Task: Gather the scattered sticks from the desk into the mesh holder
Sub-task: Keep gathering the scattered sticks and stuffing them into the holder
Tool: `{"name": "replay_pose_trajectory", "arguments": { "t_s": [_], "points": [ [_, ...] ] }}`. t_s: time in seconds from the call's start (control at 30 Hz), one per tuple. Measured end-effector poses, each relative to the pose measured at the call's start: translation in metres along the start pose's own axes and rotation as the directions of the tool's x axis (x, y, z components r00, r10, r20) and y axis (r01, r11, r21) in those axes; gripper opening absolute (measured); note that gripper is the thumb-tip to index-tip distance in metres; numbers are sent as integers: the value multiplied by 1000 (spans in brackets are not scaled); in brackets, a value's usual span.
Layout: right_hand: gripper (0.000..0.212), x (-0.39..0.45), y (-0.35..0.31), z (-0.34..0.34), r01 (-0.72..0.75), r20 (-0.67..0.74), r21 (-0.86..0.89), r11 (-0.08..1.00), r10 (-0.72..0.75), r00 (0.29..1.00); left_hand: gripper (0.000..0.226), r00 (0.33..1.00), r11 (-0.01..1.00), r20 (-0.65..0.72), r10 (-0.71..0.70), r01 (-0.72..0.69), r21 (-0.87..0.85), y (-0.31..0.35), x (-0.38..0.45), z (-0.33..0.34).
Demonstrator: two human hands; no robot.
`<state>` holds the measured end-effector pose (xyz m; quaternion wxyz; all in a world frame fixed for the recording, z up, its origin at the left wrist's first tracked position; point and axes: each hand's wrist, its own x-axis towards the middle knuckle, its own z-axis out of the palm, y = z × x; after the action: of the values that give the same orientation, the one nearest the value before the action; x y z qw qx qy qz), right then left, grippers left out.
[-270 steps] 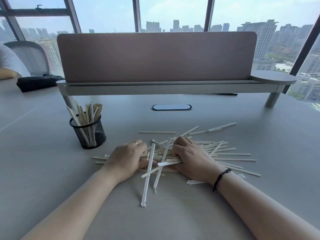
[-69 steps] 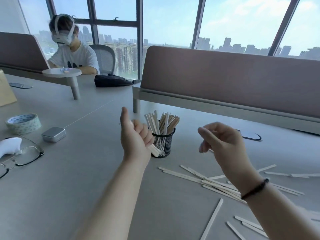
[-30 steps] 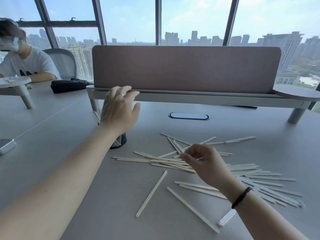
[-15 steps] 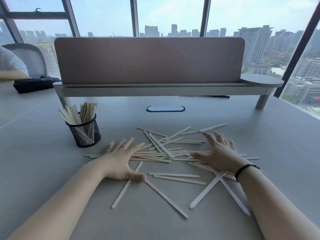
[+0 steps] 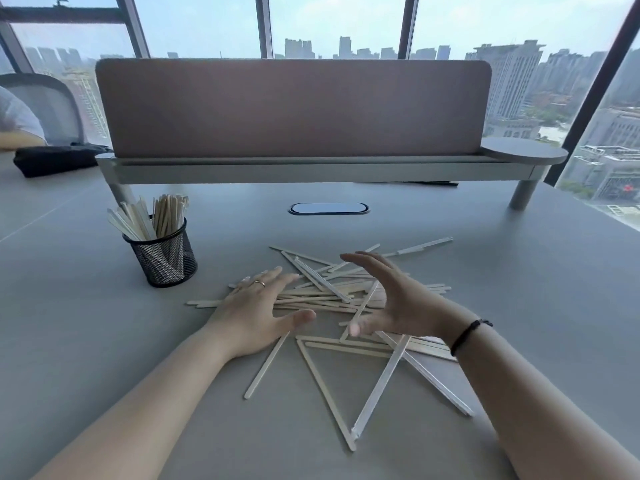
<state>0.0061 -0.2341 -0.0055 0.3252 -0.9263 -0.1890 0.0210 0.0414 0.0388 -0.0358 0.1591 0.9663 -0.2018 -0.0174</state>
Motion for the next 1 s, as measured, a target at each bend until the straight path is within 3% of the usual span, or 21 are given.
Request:
{"name": "replay_pose_trajectory", "arguments": {
  "t_s": [0.1, 0.17, 0.27, 0.53, 0.67, 0.8, 0.87, 1.0],
  "points": [
    [136, -14, 16, -13, -89, 235, -246, 965, 149, 961, 113, 997, 998, 61, 44, -47, 46, -1, -7, -3],
    [141, -18, 25, -12, -159, 242, -356, 921, 255, 936, 121, 993, 995, 100, 58, -66, 78, -1, -8, -3],
    [136, -11, 26, -2, -224, 159, -328, 918, 287, 945, 123, 990, 992, 127, 69, -81, 96, 2, -8, -1],
    [100, 20, 0, 26, -202, -55, -294, 934, 195, 979, 110, 996, 997, 84, 19, -25, 70, 3, -3, 4],
    [80, 23, 2, 30, -204, -191, -275, 940, 155, 969, 105, 999, 999, -38, 1, 1, 53, 1, 0, 7],
    [75, 18, 1, 28, -192, -290, -168, 967, 138, 947, 84, 980, 997, -198, -20, 34, 71, 0, 1, 8],
    [83, 9, -7, 25, -170, -228, -167, 971, 129, 965, 82, 973, 995, -227, -45, 63, 74, -1, 1, 7],
    [116, -4, -18, 30, -105, 108, -333, 937, 149, 983, 84, 954, 994, -294, -62, 86, 66, -3, 2, 7]
  ]
}}
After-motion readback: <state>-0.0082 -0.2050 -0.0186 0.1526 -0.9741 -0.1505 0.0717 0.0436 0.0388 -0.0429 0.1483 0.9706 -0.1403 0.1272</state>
